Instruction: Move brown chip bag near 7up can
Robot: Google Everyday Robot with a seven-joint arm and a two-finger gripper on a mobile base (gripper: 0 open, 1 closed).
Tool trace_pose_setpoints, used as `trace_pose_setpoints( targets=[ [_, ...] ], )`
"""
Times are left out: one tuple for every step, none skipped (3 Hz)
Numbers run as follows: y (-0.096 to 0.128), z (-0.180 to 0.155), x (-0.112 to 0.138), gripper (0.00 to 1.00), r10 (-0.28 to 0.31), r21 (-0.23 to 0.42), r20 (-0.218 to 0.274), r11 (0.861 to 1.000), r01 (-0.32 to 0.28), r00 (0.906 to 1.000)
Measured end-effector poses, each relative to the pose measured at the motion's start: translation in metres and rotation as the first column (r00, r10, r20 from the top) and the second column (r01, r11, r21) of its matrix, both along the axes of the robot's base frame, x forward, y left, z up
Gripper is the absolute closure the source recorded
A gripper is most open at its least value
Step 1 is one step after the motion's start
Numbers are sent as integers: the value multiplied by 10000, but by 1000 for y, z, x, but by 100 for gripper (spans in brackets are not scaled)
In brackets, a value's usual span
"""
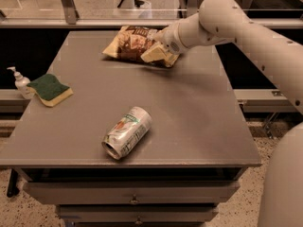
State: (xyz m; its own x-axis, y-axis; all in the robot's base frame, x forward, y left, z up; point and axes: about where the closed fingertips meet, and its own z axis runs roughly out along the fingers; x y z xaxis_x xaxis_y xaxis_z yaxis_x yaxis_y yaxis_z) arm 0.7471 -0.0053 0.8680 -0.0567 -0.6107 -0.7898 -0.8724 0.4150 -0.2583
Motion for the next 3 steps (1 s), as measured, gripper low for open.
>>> trace_pose_setpoints(
  targets=[
    [5, 1, -2, 64, 185, 44, 148, 9998, -186, 9997],
    [8, 9, -8, 88, 491, 12, 375, 9988, -492, 9981],
    [9, 24, -19, 100, 854, -12, 597, 9963, -855, 9946]
  ],
)
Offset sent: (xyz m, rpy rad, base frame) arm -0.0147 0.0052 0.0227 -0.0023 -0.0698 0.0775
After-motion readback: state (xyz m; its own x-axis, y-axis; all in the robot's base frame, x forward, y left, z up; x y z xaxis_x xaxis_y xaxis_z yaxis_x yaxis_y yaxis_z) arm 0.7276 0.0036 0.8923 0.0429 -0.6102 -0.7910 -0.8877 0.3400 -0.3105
